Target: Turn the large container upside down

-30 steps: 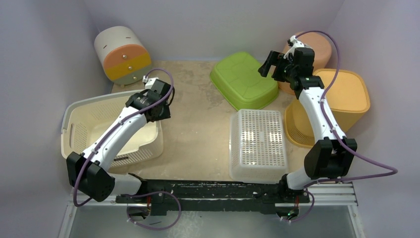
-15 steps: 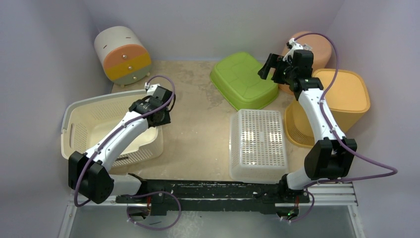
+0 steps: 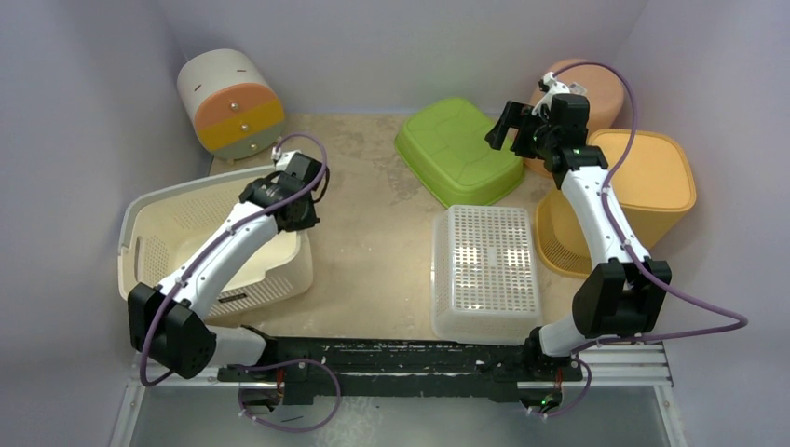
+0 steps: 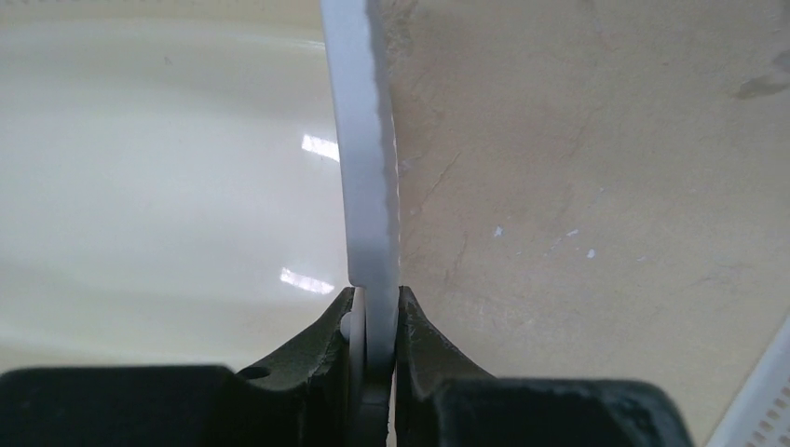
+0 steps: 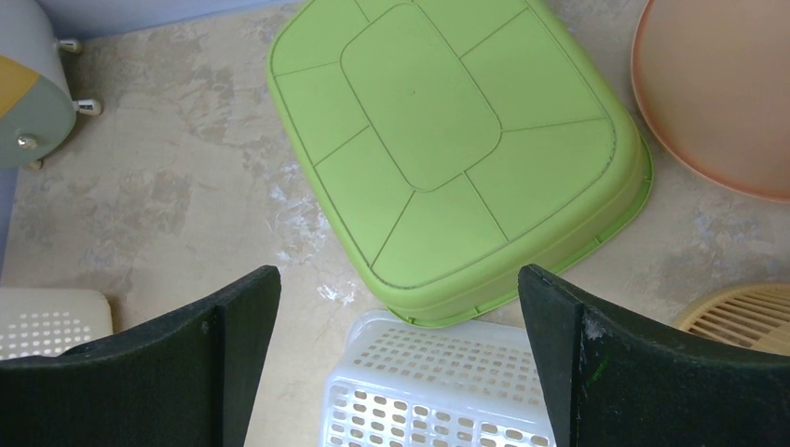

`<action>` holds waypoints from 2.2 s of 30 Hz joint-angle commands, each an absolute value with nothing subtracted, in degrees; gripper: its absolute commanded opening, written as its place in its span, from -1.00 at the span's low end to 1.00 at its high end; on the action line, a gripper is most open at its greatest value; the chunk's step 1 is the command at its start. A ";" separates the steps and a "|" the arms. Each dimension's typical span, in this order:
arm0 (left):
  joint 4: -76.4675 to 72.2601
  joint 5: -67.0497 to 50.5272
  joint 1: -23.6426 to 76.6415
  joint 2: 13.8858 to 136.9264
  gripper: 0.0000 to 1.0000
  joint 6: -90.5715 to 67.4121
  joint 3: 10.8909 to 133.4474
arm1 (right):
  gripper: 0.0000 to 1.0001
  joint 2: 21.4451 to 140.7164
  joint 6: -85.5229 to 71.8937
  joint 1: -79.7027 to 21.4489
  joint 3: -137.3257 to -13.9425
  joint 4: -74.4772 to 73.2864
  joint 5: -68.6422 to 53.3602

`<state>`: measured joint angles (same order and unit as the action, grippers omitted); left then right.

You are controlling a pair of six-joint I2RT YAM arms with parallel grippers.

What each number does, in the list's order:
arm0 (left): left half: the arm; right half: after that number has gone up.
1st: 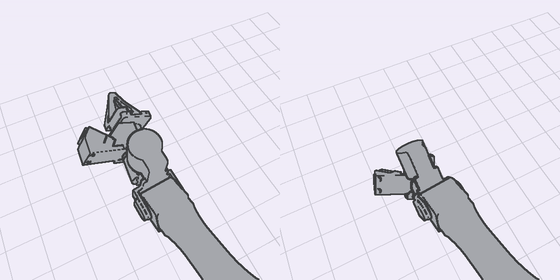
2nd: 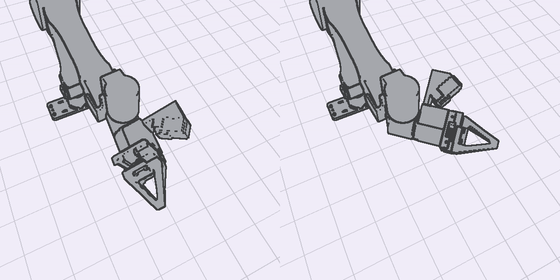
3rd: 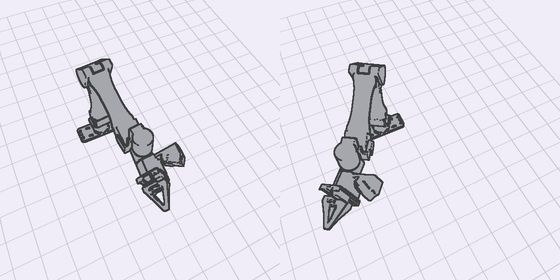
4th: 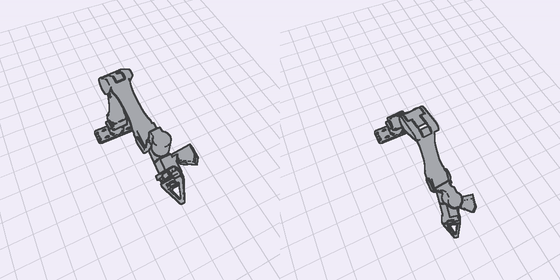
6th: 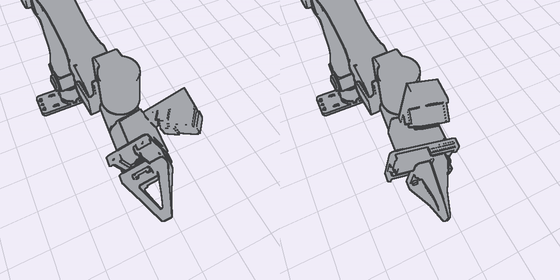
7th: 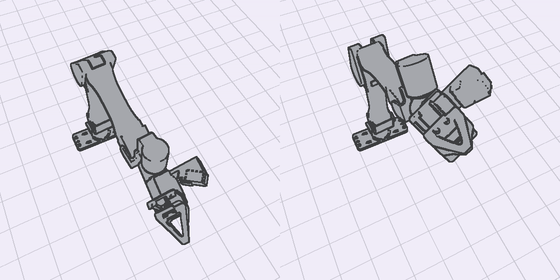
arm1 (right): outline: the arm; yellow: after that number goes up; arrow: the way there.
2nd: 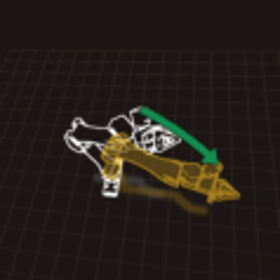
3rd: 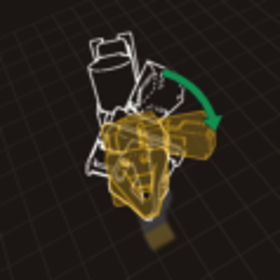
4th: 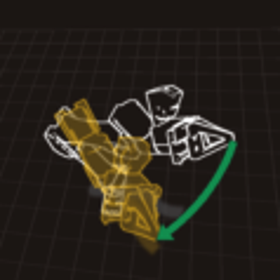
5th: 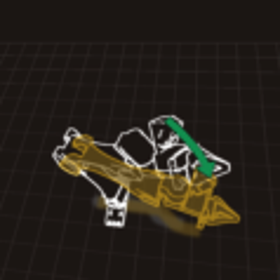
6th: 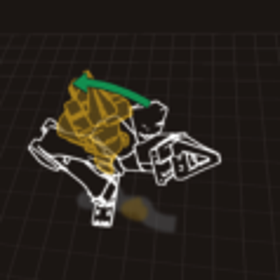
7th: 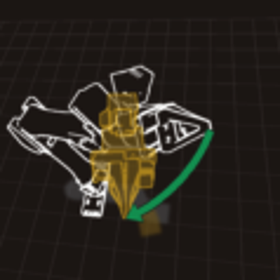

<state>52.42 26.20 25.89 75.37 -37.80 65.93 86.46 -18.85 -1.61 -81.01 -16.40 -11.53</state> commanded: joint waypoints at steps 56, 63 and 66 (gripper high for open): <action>-79.65 0.75 17.55 73.49 -1.00 -110.44 31.21 | 1.00 82.02 -15.93 -0.18 -81.97 -16.74 -3.73; -46.09 -10.43 7.96 56.32 -0.93 -101.28 22.00 | 1.00 82.38 -16.26 -0.09 -81.05 -15.97 -4.65; -29.52 -11.95 5.63 51.06 -0.71 -92.07 22.43 | 1.00 82.89 -16.46 -0.08 -81.08 -15.84 -5.17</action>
